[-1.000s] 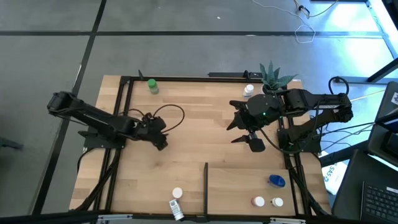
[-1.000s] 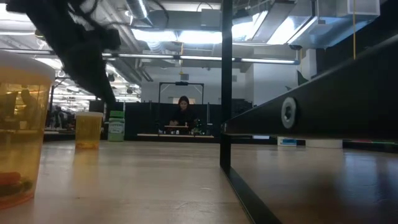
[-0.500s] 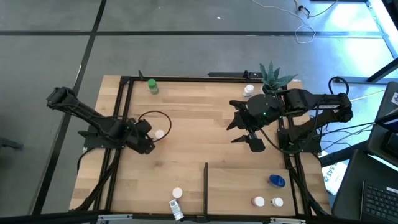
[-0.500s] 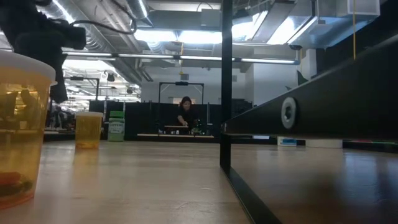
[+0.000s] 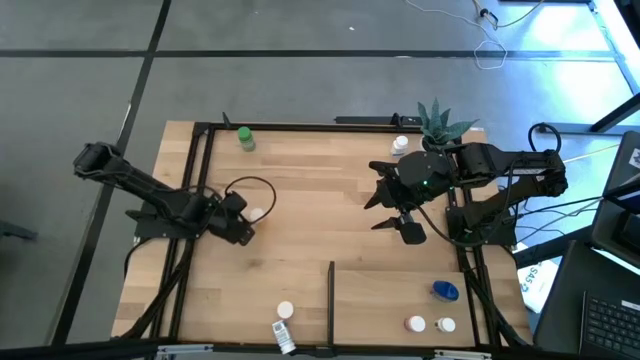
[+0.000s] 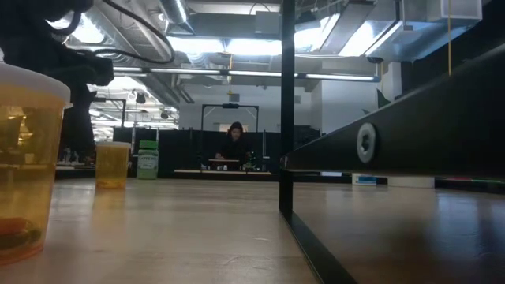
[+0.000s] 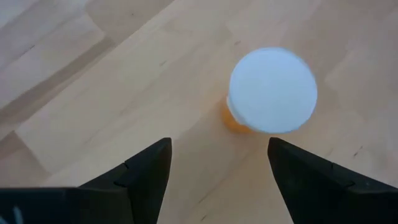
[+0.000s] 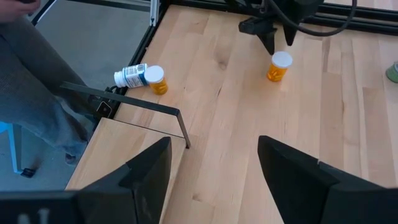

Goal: Pick and place medicine bottles onto shelf by color
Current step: Put the middle orange pill bottle onto the shelf

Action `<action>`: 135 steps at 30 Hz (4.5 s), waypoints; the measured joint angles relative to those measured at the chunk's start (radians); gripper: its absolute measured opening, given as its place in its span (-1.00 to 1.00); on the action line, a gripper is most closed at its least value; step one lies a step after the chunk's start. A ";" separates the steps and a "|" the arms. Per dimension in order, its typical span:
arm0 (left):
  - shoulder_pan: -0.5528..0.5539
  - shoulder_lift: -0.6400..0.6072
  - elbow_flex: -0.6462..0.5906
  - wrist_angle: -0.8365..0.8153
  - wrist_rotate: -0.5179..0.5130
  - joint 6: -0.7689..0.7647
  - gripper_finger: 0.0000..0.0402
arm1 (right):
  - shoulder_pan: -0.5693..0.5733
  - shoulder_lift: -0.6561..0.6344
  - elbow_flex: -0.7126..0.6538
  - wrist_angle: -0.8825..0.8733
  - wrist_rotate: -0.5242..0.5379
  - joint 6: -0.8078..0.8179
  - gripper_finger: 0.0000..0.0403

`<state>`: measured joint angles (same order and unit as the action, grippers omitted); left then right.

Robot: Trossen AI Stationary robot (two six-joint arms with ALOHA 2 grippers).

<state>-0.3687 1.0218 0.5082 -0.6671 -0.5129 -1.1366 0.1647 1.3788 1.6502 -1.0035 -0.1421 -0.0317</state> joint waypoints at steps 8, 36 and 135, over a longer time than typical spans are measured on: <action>0.074 0.028 -0.003 0.080 0.015 0.125 0.30 | 0.000 0.000 0.000 0.000 0.000 0.001 0.20; 0.159 0.076 -0.003 0.292 -0.010 0.457 0.30 | 0.000 0.000 0.000 0.002 0.000 -0.001 0.20; -0.081 -0.182 0.005 -0.117 -0.011 -0.013 0.30 | -0.213 0.881 0.617 0.185 -0.035 -0.078 0.20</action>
<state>-0.4501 0.8398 0.5136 -0.7842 -0.5235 -1.1496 -0.0479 2.2601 2.2668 -0.8183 -0.1776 -0.1102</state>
